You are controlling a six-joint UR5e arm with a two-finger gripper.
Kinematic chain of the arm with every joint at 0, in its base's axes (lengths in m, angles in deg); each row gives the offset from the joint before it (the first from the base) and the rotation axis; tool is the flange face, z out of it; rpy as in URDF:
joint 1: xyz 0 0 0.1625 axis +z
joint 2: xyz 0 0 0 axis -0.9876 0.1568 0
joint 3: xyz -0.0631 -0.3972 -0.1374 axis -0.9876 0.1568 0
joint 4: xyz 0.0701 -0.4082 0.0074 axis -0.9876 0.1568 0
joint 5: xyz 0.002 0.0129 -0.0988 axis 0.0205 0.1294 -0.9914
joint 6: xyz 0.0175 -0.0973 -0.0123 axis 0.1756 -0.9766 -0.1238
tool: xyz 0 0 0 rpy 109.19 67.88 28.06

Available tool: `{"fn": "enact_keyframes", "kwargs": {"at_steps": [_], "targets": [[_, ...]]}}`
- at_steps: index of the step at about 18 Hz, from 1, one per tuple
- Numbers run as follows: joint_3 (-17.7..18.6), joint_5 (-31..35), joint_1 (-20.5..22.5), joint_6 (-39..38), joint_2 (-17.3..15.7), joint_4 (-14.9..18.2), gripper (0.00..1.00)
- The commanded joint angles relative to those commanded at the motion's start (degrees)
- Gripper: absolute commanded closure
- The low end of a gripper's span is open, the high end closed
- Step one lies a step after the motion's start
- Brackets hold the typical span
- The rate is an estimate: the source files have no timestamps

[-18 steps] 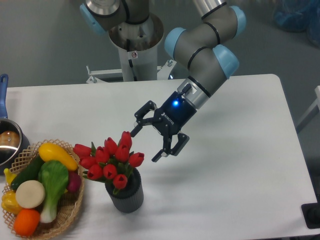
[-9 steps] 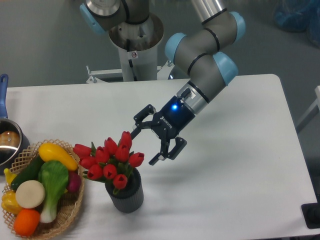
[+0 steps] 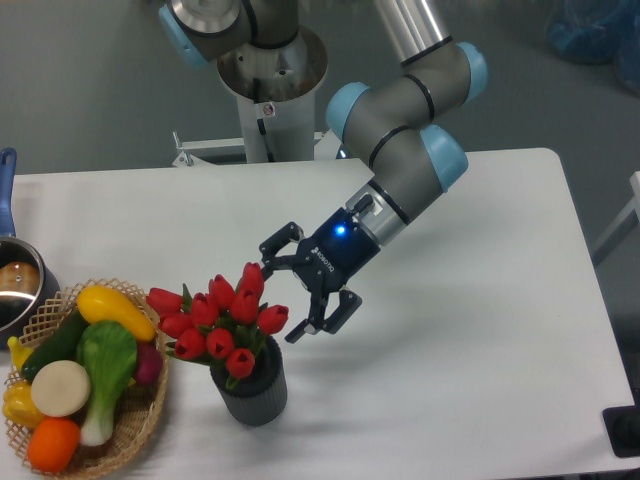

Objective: Pick up the flowers from the vase
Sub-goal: 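Lower the open gripper beside the tulip stems above the grey vase, then close the gripper around the tulip stems at the vase rim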

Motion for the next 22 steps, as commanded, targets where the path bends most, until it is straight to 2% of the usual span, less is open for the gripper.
{"fn": "enact_keyframes", "kwargs": {"at_steps": [16,22], "targets": [[-3.87,-0.09,-3.07,-0.18,2.99,-0.35,0.0],[-3.78,-0.09,-3.69,-0.18,3.08,-0.35,0.0]]}}
